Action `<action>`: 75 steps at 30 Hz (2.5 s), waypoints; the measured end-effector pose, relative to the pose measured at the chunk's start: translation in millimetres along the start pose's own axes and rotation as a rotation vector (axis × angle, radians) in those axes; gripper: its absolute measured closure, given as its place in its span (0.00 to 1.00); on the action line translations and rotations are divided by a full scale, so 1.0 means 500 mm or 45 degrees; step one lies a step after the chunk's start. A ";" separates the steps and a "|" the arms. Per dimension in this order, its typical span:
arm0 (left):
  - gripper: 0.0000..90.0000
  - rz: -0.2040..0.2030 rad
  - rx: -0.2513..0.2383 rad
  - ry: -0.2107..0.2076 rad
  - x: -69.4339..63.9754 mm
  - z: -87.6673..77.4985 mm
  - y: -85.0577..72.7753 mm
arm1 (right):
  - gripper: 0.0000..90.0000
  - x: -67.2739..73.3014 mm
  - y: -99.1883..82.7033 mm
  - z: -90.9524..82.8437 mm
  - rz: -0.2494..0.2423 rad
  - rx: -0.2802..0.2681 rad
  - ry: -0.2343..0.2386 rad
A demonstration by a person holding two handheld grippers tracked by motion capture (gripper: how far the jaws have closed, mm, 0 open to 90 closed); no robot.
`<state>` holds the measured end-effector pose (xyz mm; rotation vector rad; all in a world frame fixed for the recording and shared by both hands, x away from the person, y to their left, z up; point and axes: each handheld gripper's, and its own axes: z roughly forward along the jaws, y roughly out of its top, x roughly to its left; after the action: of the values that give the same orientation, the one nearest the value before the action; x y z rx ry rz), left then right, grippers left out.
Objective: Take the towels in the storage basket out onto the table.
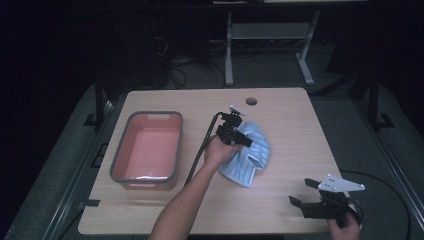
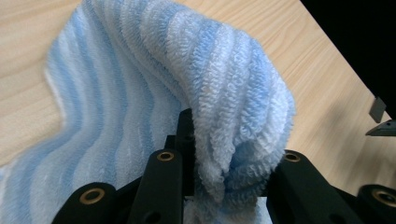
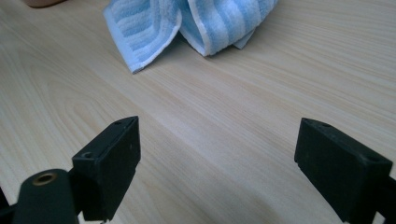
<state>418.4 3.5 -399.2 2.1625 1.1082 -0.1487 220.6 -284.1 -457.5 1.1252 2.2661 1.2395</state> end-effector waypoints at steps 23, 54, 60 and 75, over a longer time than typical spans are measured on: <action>0.69 0.018 0.003 0.049 0.004 0.030 -0.024 | 0.15 0.004 0.002 0.006 -0.005 0.012 0.002; 0.43 0.091 -0.099 0.023 -0.003 -0.054 -0.038 | 0.15 0.008 0.004 0.014 0.002 0.033 -0.008; 0.44 0.099 -0.136 0.007 -0.006 -0.077 -0.051 | 0.15 0.006 0.004 0.014 0.009 0.032 -0.017; 0.35 0.154 -0.149 -0.004 -0.011 -0.104 -0.107 | 0.15 -0.007 0.003 0.014 0.015 0.038 -0.044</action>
<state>364.1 53.4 -386.2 2.1165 0.9577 -0.0316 227.8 -282.1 -460.6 1.1630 2.2627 1.1856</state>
